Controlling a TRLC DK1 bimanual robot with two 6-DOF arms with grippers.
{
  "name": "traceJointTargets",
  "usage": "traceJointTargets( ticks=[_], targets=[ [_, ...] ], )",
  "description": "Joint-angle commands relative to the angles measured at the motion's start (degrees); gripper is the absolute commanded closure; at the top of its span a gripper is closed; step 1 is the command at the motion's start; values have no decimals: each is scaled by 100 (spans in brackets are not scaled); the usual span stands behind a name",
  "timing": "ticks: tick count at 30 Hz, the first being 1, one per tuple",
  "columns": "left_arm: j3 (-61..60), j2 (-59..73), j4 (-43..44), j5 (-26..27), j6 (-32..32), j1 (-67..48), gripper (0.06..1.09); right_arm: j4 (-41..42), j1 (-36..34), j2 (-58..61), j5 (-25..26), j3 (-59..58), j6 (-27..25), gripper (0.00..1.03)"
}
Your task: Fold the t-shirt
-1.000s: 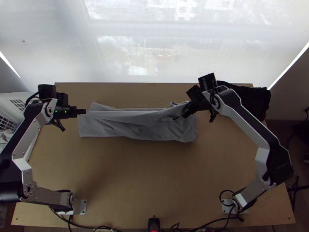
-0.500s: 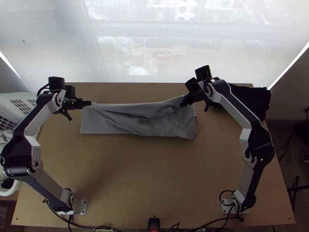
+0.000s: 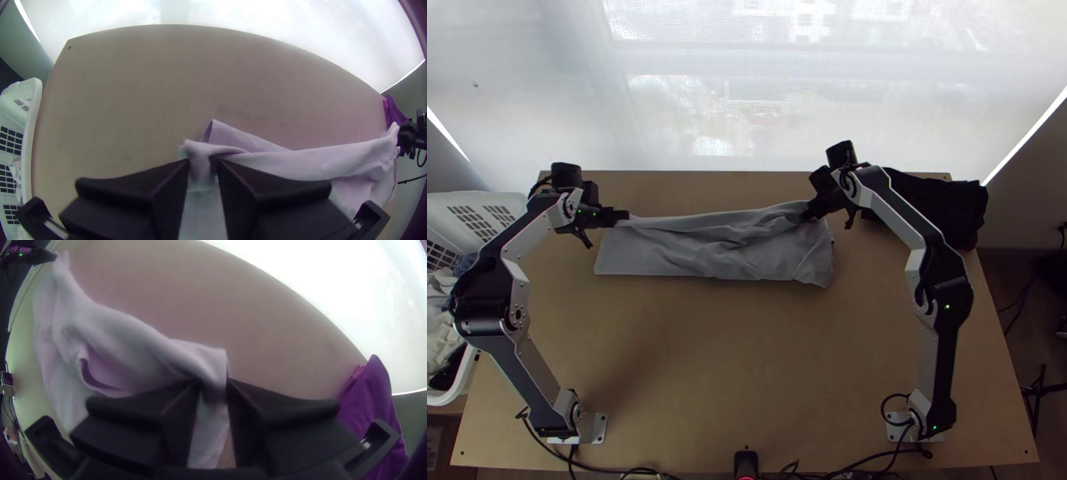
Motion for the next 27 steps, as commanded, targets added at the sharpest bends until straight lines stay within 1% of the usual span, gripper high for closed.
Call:
traceJointTargets(
  ticks=[1,7,11,16,21,27],
  targets=[
    [26,-43,-229,16,-65,-40,13,-136,-80,109,5,92,50,4],
    [-71,-509,-1346,60,-12,39,11,-268,-80,-638,-13,-31,225,4],
    [-475,-720,-1398,60,111,74,11,-268,131,-1209,-13,-269,340,4],
    [-668,-738,-1372,68,76,65,11,-268,738,-1772,-13,-717,428,4],
    [-642,-588,-1266,60,-38,-58,11,-268,1353,-1851,-13,-1262,428,4],
    [-572,-342,-1214,68,-153,-198,11,4,1748,-1780,-13,-1842,436,4]
  ],
)
